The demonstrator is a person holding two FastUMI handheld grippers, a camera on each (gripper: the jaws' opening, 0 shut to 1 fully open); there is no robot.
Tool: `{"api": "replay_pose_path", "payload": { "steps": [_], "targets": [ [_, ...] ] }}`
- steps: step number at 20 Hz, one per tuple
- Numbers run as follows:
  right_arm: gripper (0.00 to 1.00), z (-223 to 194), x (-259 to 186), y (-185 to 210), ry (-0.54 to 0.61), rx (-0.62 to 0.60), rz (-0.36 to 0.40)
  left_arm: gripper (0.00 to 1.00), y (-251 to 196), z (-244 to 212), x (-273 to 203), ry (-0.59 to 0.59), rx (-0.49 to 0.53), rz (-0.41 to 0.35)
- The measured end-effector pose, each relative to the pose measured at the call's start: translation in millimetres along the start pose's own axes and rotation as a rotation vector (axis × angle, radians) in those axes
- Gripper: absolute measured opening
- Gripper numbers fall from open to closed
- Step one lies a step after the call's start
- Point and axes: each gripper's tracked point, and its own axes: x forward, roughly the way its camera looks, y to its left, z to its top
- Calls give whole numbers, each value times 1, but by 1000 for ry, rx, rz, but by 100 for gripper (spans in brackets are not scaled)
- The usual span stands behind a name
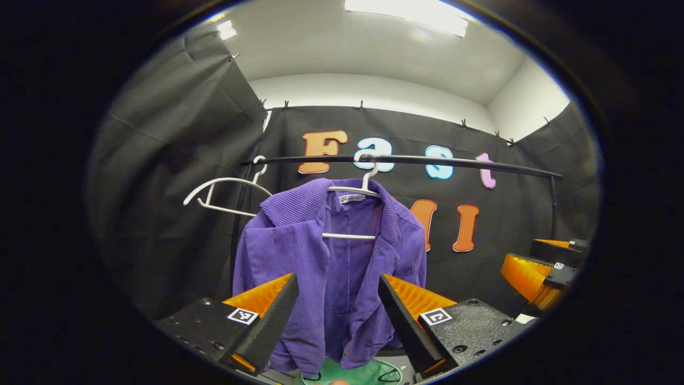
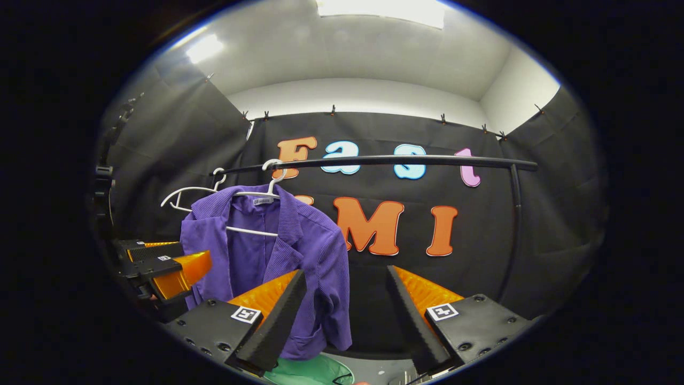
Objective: Grasp the clothes on the hanger with both hands and then place them into the laundry hamper below.
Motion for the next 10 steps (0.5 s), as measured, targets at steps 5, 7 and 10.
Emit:
{"api": "replay_pose_path", "payload": {
  "steps": [5, 7, 10],
  "targets": [
    [97, -12, 14, -3, 22, 74, -26, 95, -5, 1, 14, 0, 28, -41],
    [94, -15, 20, -4, 22, 83, -39, 95, -4, 1, 18, 2, 24, -54],
    [94, -29, 24, 0, 48, 103, -36, 95, 3, -1, 26, 7, 36, -57]
  ]
}}
